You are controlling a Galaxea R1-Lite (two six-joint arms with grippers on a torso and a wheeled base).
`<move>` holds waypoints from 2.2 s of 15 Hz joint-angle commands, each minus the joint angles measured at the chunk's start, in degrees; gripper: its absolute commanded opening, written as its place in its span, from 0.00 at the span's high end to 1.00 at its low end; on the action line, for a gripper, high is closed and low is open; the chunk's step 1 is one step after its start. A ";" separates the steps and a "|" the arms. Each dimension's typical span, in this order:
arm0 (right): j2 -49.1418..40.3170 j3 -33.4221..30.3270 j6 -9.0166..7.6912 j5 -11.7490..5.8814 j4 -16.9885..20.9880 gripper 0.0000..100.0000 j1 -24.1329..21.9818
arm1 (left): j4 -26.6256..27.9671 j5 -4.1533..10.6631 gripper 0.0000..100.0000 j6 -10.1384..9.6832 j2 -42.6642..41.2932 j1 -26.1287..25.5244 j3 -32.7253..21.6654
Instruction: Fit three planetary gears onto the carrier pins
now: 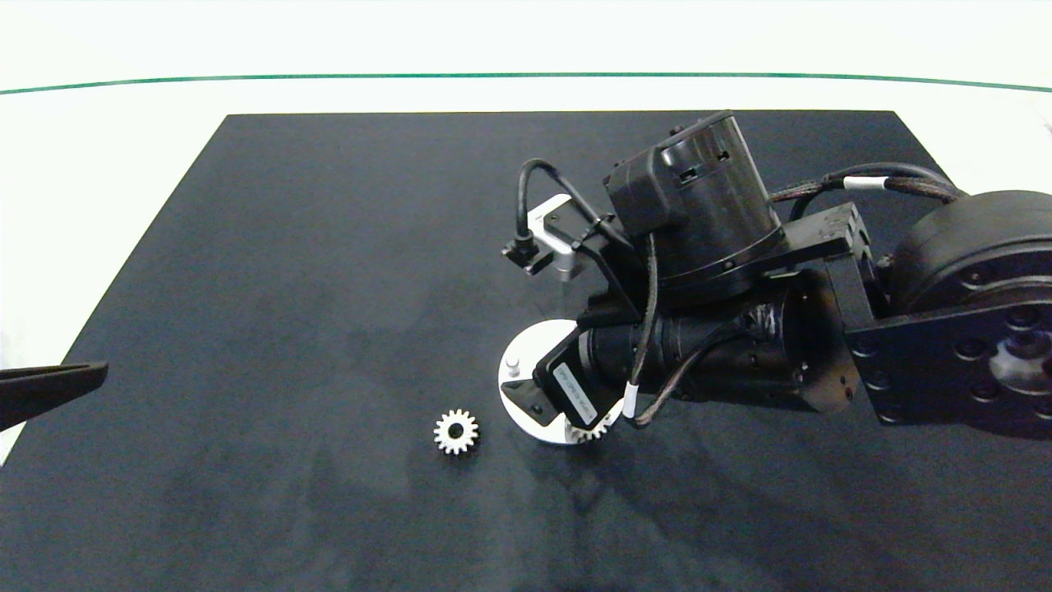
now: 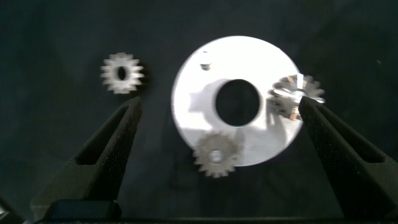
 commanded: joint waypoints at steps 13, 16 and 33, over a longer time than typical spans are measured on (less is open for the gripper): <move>16.83 -9.27 -0.36 -2.60 0.55 0.03 9.11 | 0.22 0.11 0.00 0.14 -3.84 0.15 -1.64; 17.09 -8.92 -0.19 -3.21 0.55 0.09 8.67 | 0.22 0.11 0.00 0.14 -3.84 0.15 -1.55; 19.38 -10.24 0.34 -3.74 0.11 0.43 5.94 | 0.22 0.11 0.00 0.14 -3.93 0.15 -1.55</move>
